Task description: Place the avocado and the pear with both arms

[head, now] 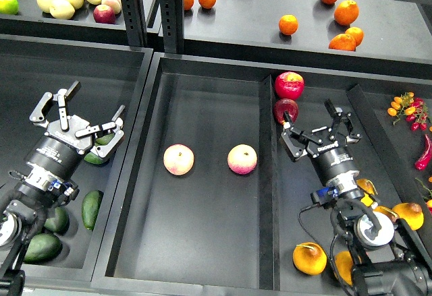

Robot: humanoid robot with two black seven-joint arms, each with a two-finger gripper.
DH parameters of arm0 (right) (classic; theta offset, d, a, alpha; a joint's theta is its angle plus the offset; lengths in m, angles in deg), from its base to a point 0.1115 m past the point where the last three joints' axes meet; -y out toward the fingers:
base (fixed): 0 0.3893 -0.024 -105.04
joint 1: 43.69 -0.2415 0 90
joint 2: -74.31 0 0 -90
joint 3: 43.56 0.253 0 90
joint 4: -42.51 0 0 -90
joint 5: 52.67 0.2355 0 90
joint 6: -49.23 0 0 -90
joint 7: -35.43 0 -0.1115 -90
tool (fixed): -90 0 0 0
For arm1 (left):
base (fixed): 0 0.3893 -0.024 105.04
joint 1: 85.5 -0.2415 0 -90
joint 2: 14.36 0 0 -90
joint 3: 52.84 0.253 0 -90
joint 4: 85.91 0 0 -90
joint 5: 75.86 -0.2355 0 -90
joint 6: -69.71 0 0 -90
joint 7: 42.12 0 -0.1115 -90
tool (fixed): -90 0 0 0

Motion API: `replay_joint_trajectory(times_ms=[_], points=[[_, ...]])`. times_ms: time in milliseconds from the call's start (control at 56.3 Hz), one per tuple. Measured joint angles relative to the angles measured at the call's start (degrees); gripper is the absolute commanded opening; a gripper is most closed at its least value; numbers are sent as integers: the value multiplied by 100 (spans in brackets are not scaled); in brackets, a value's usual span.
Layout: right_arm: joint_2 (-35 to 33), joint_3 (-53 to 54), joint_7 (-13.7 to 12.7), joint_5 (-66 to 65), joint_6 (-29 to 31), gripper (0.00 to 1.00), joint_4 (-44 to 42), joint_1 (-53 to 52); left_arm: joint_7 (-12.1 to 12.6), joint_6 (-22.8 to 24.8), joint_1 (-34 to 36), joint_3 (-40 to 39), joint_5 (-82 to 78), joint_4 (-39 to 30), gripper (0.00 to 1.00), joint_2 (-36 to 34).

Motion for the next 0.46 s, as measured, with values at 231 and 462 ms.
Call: replay_joint_trajectory(times_ms=[231, 462], points=[[0, -21, 15, 281, -658, 100, 893, 21, 12, 0, -4, 83, 1, -38, 99, 0], [0, -18, 15, 328, -718, 100, 1126, 21, 9, 33, 12, 94, -16, -39, 99, 0]])
